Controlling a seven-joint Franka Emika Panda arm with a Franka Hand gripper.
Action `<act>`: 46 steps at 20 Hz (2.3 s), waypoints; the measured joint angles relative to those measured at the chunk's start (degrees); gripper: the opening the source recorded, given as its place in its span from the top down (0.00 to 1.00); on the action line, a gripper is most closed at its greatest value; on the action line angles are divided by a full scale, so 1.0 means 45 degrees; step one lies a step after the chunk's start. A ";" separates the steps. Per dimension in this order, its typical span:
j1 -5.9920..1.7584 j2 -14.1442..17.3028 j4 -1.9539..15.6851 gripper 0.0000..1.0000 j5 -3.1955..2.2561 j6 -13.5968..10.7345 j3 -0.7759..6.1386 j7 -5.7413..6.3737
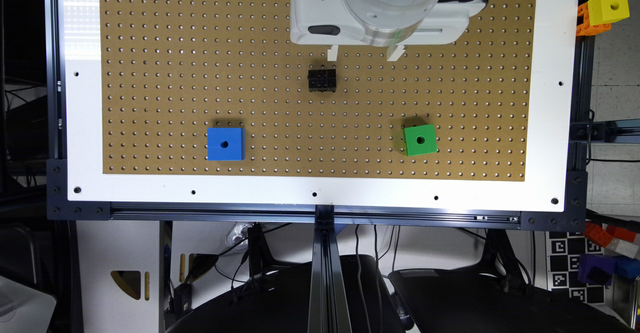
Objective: Pick up green block.
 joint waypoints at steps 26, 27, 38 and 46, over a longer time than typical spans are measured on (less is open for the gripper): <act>0.0190 0.4361 0.5101 0.00 -0.0160 -0.0250 0.1621 0.1806; 0.0192 0.4409 0.5100 0.00 -0.0159 -0.0244 0.1625 0.1806; 0.0203 0.5332 0.5107 0.00 -0.0165 0.0363 0.1635 0.1806; 0.0494 0.6039 0.5525 0.00 -0.0170 0.0959 0.1717 0.2066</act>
